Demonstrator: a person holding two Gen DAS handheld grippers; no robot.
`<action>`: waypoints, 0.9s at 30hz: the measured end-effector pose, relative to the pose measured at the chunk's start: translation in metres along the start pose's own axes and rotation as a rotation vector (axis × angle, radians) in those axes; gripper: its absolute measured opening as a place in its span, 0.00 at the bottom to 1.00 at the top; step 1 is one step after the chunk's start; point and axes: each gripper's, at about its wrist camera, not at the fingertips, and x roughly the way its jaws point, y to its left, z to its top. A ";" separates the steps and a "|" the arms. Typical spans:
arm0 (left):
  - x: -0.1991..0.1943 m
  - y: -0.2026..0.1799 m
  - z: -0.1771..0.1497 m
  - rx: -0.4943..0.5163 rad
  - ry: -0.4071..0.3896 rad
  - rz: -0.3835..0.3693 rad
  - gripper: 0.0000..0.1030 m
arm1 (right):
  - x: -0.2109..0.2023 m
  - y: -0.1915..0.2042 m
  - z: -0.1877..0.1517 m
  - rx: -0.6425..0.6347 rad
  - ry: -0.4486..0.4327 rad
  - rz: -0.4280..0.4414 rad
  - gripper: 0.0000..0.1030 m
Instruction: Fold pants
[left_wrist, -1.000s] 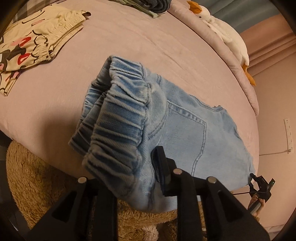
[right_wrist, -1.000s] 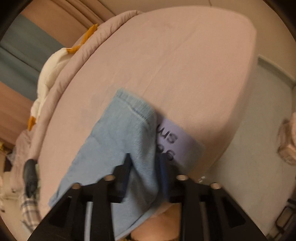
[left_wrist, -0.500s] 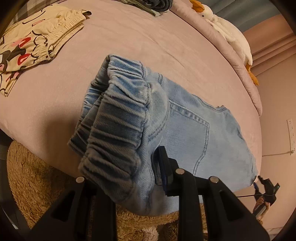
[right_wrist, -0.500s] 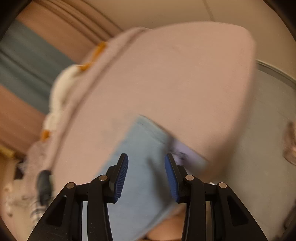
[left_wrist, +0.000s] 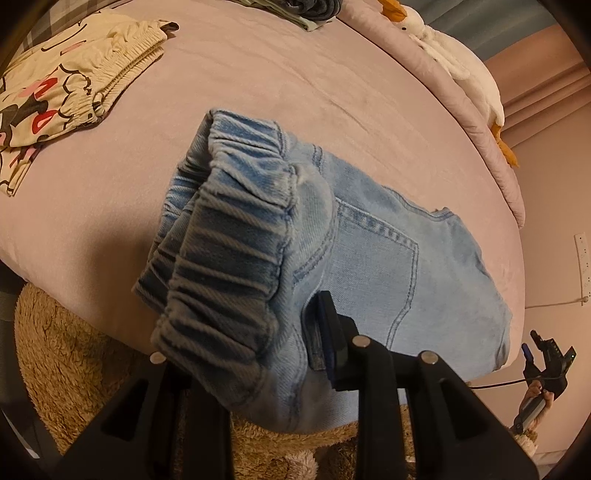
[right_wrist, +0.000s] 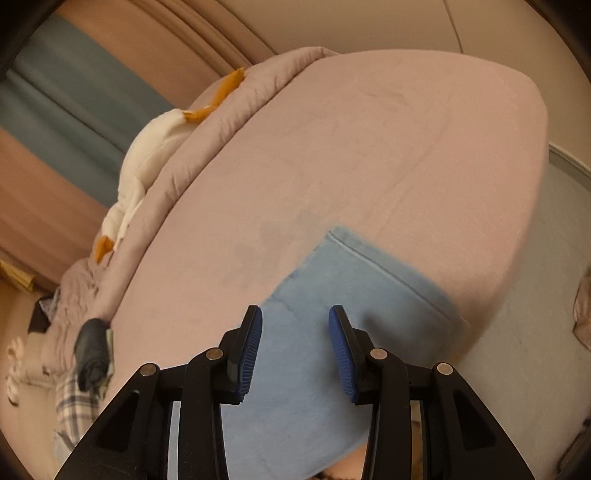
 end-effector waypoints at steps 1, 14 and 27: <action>0.000 0.000 0.000 0.002 0.002 0.000 0.25 | 0.000 -0.001 -0.002 -0.001 -0.006 -0.026 0.39; 0.006 -0.003 0.000 0.011 -0.028 -0.001 0.27 | 0.030 -0.073 -0.009 0.170 0.056 -0.236 0.40; 0.008 0.000 -0.002 0.002 -0.033 -0.001 0.29 | 0.012 -0.056 -0.007 0.132 -0.002 -0.241 0.40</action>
